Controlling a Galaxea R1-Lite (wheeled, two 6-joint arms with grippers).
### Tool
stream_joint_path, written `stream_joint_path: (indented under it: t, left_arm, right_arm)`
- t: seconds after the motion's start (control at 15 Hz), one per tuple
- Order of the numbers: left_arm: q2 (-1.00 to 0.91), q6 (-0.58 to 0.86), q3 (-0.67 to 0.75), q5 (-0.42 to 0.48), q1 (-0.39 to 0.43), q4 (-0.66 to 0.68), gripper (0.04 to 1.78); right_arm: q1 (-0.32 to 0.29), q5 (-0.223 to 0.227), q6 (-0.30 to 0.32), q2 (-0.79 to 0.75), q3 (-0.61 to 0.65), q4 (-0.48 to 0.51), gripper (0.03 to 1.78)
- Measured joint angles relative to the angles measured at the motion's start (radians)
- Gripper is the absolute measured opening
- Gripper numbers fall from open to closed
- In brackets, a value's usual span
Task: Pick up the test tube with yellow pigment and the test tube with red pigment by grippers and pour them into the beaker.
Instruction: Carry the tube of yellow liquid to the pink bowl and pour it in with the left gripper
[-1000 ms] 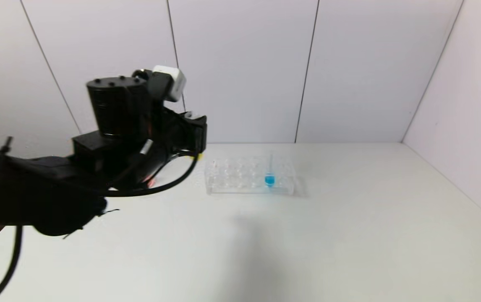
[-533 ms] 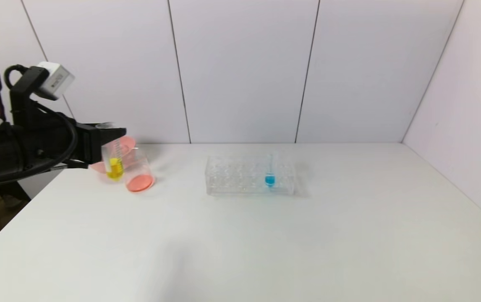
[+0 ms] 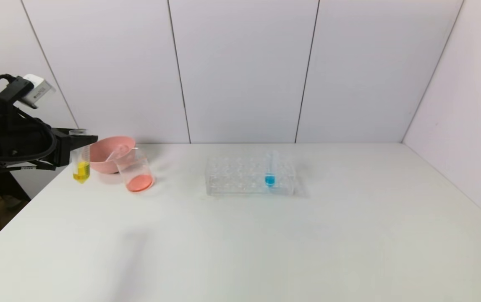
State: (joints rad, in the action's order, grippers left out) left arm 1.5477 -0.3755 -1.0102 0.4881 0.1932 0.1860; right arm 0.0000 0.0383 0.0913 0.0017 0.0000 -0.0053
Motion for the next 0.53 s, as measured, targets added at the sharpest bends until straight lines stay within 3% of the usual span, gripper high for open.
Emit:
stream_joint_path:
  t: [0.53]
  left_arm:
    - [0.249, -0.211, -0.345, 0.072, 0.022, -0.344, 0.45]
  right_arm:
    - [0.000, 0.000, 0.000, 0.000, 0.000, 0.000, 1.71]
